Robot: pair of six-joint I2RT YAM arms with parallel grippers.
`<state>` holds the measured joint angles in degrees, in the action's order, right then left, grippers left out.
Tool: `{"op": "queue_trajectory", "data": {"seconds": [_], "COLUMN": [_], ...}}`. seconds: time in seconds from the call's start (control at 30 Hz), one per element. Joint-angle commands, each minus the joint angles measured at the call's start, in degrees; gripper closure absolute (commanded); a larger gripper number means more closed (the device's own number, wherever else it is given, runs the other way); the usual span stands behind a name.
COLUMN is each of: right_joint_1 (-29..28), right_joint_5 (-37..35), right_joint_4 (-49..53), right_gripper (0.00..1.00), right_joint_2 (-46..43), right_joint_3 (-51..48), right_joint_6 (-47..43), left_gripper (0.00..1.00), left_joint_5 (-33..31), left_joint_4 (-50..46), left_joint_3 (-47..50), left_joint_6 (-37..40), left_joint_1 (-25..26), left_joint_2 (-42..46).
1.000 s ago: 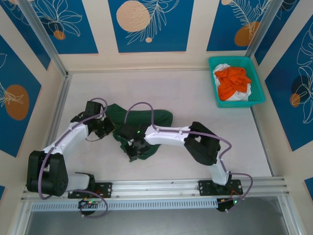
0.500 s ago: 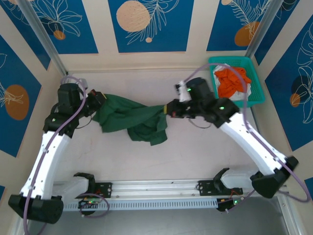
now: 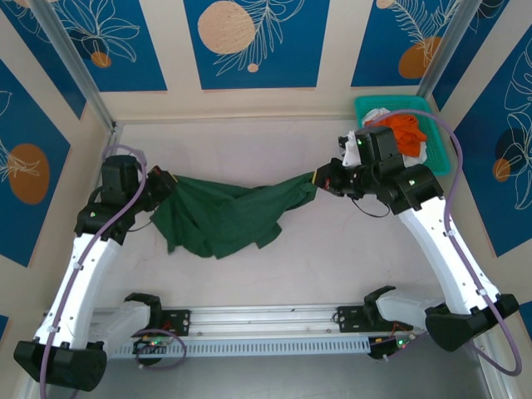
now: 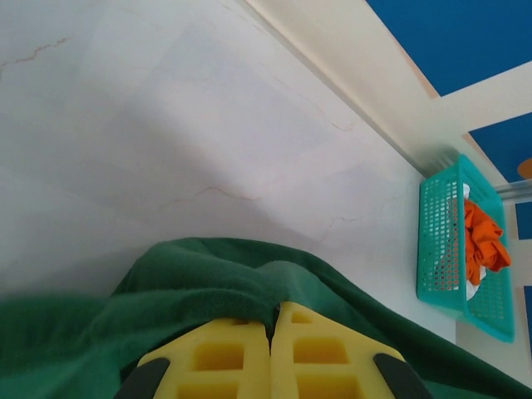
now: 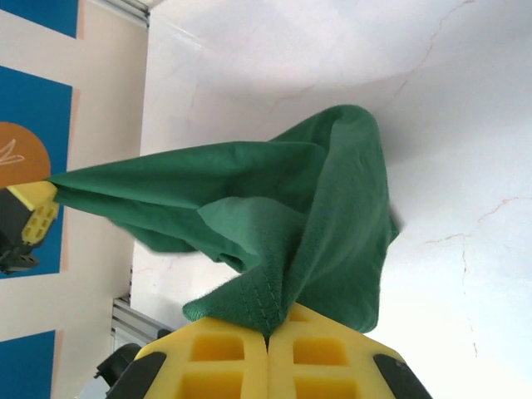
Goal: Fold and stack the t-shirts
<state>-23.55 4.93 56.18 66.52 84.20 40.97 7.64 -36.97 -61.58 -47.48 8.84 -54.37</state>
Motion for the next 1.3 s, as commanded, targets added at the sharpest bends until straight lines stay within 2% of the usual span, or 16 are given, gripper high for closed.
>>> {"op": "queue_trajectory", "data": {"seconds": [0.0,0.07,0.17,0.3,0.37,0.57,0.67,0.8,0.93,1.1,1.27], "right_joint_1": [1.3,2.4,3.1,2.9,2.5,2.1,2.1,1.9,1.9,1.9,2.0], "right_joint_5": [-0.7,-0.9,-4.3,-9.7,-12.8,-19.9,-20.1,-16.9,-16.3,-17.3,-17.1], "right_joint_4": [-2.1,-3.6,-2.1,1.6,0.6,-4.8,-5.6,-6.9,-7.6,-8.7,-10.7], "right_gripper": [1.0,1.0,1.0,1.0,1.0,1.0,1.0,1.0,1.0,1.0,1.0], "right_joint_2": [-0.8,0.0,3.9,9.0,8.3,1.7,0.1,-2.1,-2.8,-2.5,-0.2], "right_joint_3": [2.3,5.2,15.8,33.1,36.8,37.1,38.0,38.1,37.3,33.8,27.7], "right_joint_6": [1.0,0.6,-1.7,-6.0,-7.6,-12.6,-14.3,-14.6,-15.2,-15.0,-14.6], "left_gripper": [1.0,1.0,1.0,1.0,1.0,1.0,1.0,1.0,1.0,1.0,1.0], "left_joint_5": [-2.6,-3.2,-3.1,-0.1,2.3,8.6,9.8,12.6,12.6,10.2,9.4], "left_joint_4": [-2.4,-2.8,1.2,7.9,10.1,13.2,13.1,13.2,10.1,9.3,6.1], "left_joint_3": [-3.8,-6.3,-10.8,-18.3,-21.9,-30.5,-34.7,-41.4,-46.4,-41.6,-35.7], "left_joint_6": [0.5,1.2,1.4,3.4,4.0,4.5,4.9,4.7,5.3,1.3,-1.9], "left_joint_1": [-0.4,-0.4,-0.4,-0.5,-0.4,-0.4,-0.4,-0.4,-0.4,-0.4,-0.4], "left_joint_2": [1.0,1.5,2.6,1.9,1.3,1.1,1.1,0.0,-1.4,-1.8,-5.8]}}
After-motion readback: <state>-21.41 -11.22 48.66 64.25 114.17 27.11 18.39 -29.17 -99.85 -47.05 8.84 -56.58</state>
